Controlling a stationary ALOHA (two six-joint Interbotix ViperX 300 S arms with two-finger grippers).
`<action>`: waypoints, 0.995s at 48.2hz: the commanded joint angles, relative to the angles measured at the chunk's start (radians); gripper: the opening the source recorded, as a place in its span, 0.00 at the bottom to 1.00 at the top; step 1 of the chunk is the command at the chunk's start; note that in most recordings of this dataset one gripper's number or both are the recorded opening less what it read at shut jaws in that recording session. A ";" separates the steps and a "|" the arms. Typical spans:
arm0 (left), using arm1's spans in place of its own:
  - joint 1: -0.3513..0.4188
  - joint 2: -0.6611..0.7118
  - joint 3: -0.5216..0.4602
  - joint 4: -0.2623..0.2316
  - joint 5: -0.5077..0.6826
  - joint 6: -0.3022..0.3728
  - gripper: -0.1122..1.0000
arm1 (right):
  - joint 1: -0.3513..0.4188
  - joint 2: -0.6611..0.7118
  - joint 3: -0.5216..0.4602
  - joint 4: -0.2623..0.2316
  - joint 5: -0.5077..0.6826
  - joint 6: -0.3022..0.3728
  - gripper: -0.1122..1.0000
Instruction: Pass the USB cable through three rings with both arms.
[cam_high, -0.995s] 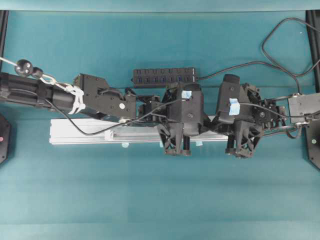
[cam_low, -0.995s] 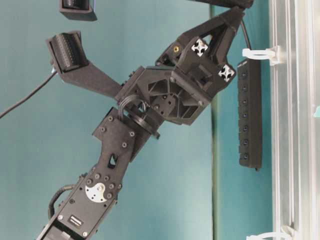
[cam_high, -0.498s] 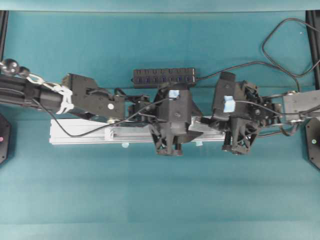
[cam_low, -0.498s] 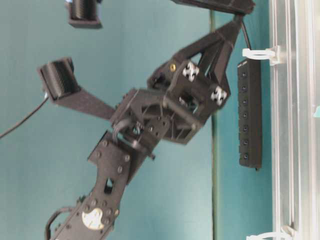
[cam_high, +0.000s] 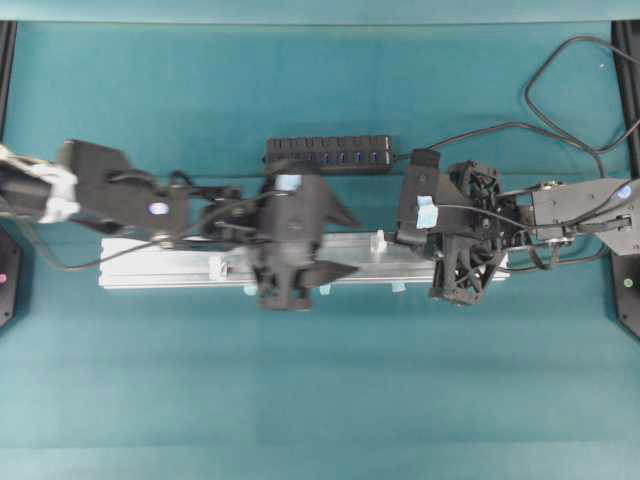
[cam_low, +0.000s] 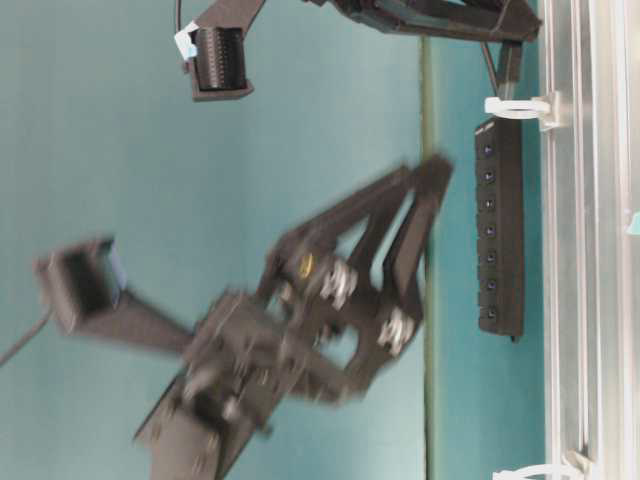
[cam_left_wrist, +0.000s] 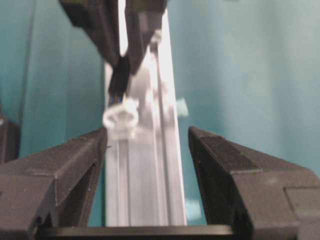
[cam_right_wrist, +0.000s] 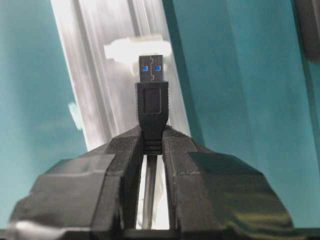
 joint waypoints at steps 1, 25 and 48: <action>-0.002 -0.052 0.023 0.003 -0.009 -0.003 0.72 | -0.002 -0.003 -0.014 -0.005 0.006 -0.012 0.07; 0.008 -0.110 0.086 0.003 -0.006 -0.008 0.72 | -0.002 0.014 -0.023 -0.005 0.005 -0.012 0.07; 0.026 -0.110 0.089 0.003 -0.005 -0.009 0.72 | -0.002 0.083 -0.077 -0.005 -0.072 -0.035 0.07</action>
